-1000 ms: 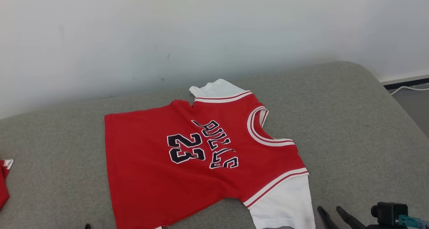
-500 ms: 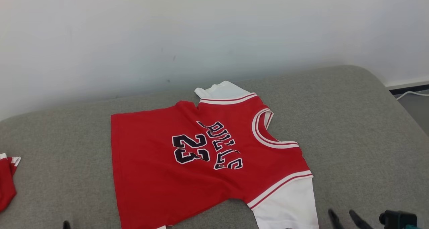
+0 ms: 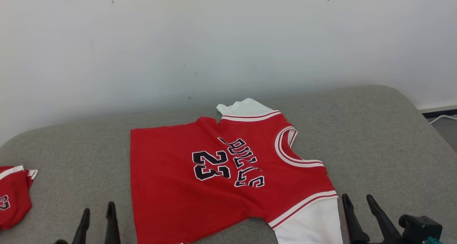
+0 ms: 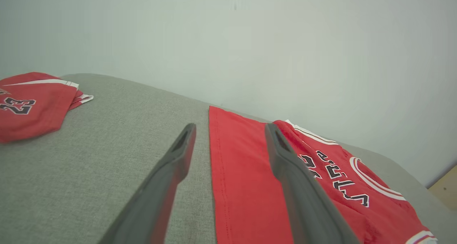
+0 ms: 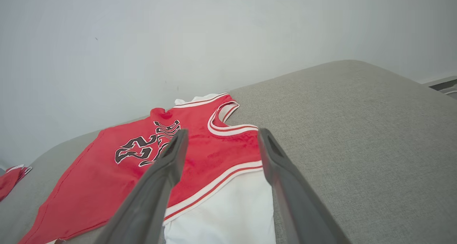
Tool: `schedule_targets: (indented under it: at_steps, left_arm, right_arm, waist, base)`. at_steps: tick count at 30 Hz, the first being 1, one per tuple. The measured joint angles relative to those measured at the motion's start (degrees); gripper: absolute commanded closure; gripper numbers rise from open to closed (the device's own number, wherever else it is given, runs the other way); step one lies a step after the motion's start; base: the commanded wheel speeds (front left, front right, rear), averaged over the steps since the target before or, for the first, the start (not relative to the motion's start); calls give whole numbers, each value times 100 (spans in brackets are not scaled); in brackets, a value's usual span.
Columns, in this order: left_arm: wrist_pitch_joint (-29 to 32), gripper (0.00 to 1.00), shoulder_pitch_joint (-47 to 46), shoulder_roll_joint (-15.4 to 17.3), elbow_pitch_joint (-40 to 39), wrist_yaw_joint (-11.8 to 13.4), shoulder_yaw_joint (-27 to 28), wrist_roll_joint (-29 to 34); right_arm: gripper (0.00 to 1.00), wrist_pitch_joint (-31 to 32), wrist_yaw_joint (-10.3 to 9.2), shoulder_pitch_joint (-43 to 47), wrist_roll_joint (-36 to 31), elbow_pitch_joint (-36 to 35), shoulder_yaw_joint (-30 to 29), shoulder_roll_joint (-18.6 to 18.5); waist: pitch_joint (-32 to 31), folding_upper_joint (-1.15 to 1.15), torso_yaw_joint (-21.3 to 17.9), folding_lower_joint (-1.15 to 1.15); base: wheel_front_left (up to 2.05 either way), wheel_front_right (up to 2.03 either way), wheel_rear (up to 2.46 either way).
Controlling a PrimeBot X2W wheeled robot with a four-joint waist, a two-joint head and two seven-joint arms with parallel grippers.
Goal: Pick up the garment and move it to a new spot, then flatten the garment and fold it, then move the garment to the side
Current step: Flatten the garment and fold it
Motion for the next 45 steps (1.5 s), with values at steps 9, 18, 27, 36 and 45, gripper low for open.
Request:
schedule_targets:
  at_steps: [9, 18, 27, 36, 45]
  left_arm:
    - [0, 0, 388, 69, -148, -243, -382, 218]
    - [0, 0, 485, 132, -189, -289, -470, 249]
    - [0, 0, 603, 169, -258, -294, -470, 248]
    - [307, 0, 667, 180, -68, -344, -588, 197]
    - [1256, 0, 291, 172, 857, -208, -581, -19]
  right_arm:
    - [0, -398, -1, -91, -177, 298, 177, 156]
    - [0, -547, 0, -166, -226, 365, 171, 208]
    - [0, -642, 27, -138, -276, 421, 157, 203]
    - [0, -673, 87, -140, -324, 450, 166, 210]
    - [0, -692, 166, -161, -378, 477, 215, 221]
  waist:
    - [-232, 0, 29, 0]
    - [-321, 0, -25, 0]
    - [-298, 0, -5, 0]
    - [-236, 1, -6, 1]
    - [-180, 1, -61, 1]
  base:
    - [0, 0, 0]
    - [0, 0, 0]
    - [0, 0, 0]
    - [0, 0, 0]
    - [0, 0, 0]
